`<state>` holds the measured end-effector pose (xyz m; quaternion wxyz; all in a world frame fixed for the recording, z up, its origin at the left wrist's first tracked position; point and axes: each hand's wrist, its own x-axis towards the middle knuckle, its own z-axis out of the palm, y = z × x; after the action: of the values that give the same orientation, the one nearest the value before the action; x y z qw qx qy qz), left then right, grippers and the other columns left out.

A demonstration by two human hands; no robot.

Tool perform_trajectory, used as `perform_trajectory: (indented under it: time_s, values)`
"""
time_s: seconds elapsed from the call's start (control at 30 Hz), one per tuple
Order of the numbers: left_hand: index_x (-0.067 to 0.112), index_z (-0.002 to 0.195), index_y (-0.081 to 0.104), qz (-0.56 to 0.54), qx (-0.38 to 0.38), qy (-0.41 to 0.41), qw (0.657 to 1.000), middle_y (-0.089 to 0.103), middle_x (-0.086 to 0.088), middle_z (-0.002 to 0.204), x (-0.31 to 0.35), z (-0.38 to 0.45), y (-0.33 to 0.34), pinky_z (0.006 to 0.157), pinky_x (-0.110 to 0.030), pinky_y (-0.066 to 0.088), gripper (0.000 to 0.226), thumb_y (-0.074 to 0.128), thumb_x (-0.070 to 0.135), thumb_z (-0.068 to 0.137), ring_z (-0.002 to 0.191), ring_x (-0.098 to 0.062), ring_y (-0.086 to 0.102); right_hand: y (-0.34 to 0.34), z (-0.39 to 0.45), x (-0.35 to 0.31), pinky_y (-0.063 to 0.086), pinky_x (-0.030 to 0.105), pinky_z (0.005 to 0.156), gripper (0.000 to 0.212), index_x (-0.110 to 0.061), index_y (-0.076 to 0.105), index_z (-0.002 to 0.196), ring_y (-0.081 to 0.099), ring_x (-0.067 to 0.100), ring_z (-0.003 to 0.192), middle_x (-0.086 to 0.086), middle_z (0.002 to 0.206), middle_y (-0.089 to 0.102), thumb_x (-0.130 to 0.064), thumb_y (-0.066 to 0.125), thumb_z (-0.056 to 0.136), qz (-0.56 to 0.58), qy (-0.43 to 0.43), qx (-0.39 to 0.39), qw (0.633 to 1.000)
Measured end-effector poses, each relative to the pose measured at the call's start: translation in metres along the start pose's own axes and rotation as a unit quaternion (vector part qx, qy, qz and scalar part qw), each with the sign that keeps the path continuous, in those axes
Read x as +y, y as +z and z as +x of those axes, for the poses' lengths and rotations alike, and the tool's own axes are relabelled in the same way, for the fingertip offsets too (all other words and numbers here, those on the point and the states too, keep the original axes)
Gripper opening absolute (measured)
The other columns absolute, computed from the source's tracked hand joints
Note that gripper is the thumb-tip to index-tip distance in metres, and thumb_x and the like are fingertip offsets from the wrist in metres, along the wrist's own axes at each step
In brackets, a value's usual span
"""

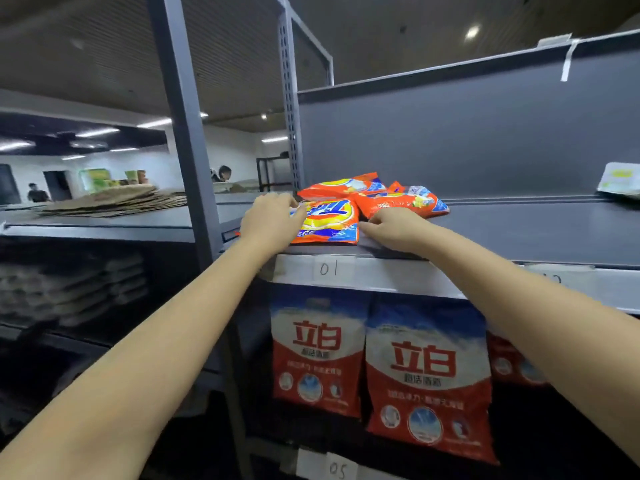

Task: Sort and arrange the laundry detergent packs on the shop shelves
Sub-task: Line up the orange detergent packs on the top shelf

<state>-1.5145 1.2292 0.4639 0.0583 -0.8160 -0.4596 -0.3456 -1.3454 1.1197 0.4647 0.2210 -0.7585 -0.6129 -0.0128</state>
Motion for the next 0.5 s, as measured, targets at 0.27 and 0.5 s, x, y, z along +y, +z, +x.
perform_trajectory:
  time_s: [0.27, 0.5]
  values:
    - [0.006, 0.131, 0.049, 0.074, -0.187, -0.113, 0.973, 0.048, -0.016, 0.138, -0.036, 0.073, 0.04, 0.105, -0.04, 0.036, 0.058, 0.027, 0.049, 0.098, 0.126, -0.034, 0.044, -0.002, 0.071, -0.023, 0.036, 0.031, 0.095, 0.055, -0.002, 0.047, 0.132, 0.046, 0.03, 0.123, 0.017, 0.139, 0.046, -0.045, 0.035, 0.099, -0.024, 0.053, -0.034, 0.998]
    - [0.002, 0.131, 0.049, 0.013, -0.211, -0.139, 0.967, 0.05, -0.015, 0.137, -0.04, 0.091, 0.042, 0.097, -0.035, 0.038, 0.054, 0.043, 0.044, 0.098, 0.121, -0.031, 0.049, 0.008, 0.095, -0.013, 0.036, 0.024, 0.056, 0.038, -0.01, 0.051, 0.076, 0.048, 0.02, 0.083, 0.01, 0.093, 0.056, -0.044, 0.062, 0.086, 0.001, 0.056, 0.009, 0.998]
